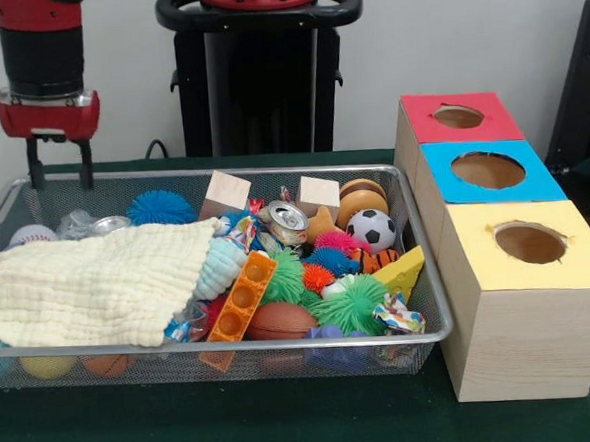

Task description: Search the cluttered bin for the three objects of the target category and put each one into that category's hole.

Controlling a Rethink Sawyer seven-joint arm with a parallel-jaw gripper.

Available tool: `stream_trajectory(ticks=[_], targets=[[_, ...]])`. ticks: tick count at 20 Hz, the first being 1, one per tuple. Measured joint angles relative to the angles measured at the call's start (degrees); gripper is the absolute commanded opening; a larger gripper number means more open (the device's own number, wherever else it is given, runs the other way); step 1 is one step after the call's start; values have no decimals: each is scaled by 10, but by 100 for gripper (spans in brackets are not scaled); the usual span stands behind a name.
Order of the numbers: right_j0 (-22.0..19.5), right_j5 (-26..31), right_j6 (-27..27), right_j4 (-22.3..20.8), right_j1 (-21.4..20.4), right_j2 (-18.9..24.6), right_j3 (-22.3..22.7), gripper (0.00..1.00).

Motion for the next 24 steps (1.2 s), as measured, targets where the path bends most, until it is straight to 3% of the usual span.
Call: stream_trajectory(ticks=[5, 13, 24], targets=[[-17, 32, 0, -1, -18, 24, 0, 100], [3, 32, 0, -26, -21, 26, 10, 100], [12, -13, 0, -82, 24, 27, 26, 100]])
